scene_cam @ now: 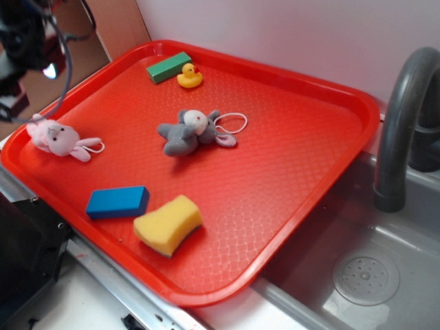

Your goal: Grab the pink bunny.

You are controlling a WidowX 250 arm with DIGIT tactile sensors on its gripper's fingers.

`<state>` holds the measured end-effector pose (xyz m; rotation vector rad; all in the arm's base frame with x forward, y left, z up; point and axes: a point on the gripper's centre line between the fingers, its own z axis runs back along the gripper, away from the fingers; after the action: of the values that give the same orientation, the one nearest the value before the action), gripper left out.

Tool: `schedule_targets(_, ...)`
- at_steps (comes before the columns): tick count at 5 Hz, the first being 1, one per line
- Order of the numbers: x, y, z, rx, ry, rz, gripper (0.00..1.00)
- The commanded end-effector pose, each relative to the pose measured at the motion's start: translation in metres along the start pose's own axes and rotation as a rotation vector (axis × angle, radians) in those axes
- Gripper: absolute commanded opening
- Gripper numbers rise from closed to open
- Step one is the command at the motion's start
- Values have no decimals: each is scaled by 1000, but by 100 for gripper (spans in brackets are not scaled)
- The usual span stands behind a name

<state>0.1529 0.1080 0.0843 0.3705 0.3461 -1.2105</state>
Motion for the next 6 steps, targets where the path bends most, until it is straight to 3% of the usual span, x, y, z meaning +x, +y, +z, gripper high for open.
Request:
schedule_targets(1,13,1,-47,-45,77,-2,100)
schedule_targets(2,28,-11,-62,-148,24,7,100)
schedule_targets(3,30,-21,-68,-235,30,-14,100)
schedule_targets(4,33,-21,-71,-229,-42,43,0)
schedule_targets(5,29,-8,-44,-155,-135,153,0)
schedule_targets(6,29,12,11,-59,-258,459,0)
